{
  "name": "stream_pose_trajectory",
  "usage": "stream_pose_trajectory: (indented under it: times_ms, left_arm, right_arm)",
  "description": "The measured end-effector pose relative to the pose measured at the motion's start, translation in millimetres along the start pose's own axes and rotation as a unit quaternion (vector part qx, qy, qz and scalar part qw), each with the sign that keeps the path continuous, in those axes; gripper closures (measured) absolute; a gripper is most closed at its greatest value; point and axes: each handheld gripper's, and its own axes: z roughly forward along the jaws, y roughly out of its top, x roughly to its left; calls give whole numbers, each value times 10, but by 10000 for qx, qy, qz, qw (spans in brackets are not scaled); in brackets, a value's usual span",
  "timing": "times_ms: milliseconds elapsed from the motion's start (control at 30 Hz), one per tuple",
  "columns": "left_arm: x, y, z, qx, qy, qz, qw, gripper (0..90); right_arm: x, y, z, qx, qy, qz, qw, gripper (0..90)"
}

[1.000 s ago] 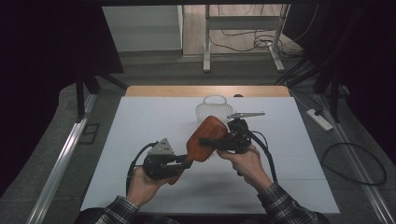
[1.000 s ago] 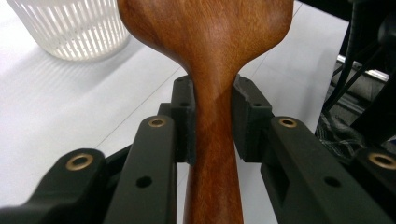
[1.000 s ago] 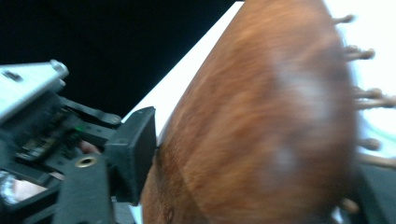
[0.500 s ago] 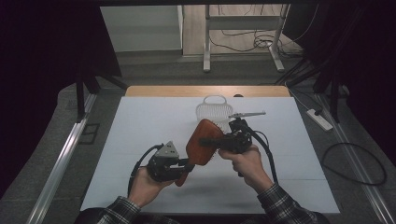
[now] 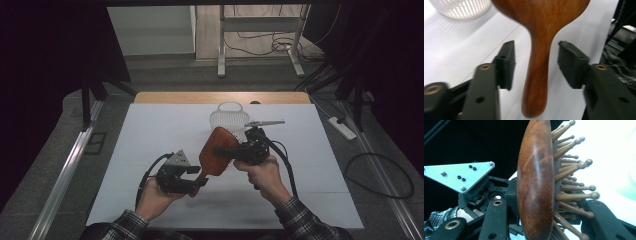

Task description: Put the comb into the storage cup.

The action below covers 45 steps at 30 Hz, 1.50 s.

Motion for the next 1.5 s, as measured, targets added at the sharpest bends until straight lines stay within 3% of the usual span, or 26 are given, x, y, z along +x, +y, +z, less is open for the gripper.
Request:
stream_pose_trajectory:
  times_ms: [100,233,267,367,467,600,1000,1233,1333,1500]
  left_arm:
    - [28,-5,-12,23,4,-92,10000,297]
    - [82,-24,-39,5,-71,-307,9995,209]
    - [91,-30,-46,1,-57,-352,9994,139]
    - [134,-68,-90,-53,-59,-475,9988,94]
    - [156,-119,-134,1,49,-442,9990,25]
    - [179,-177,-184,-9,106,-474,9988,0]
    - [231,-375,-390,-377,275,-519,9976,0]
    - [231,-474,-493,-361,458,-480,9971,0]
    - [220,-545,-569,-360,632,-491,9961,0]
    - [220,-624,-646,-465,648,-560,9952,0]
  right_arm:
    - [-1,10,-27,-42,5,-14,10000,564]
    - [-2,18,-46,-96,-10,-47,9999,563]
    - [-2,27,-57,-103,-40,-61,9999,563]
    - [-6,31,-69,-117,-66,-75,9999,563]
    - [-17,42,-91,-158,-81,-83,9998,563]
    - [-23,55,-115,-211,-75,-60,9997,563]
    - [-44,104,-200,-369,-158,-81,9992,561]
    - [-65,121,-236,-429,-185,-75,9989,560]
    - [-66,140,-266,-481,-191,-78,9986,560]
    - [-69,161,-302,-542,-217,-84,9983,560]
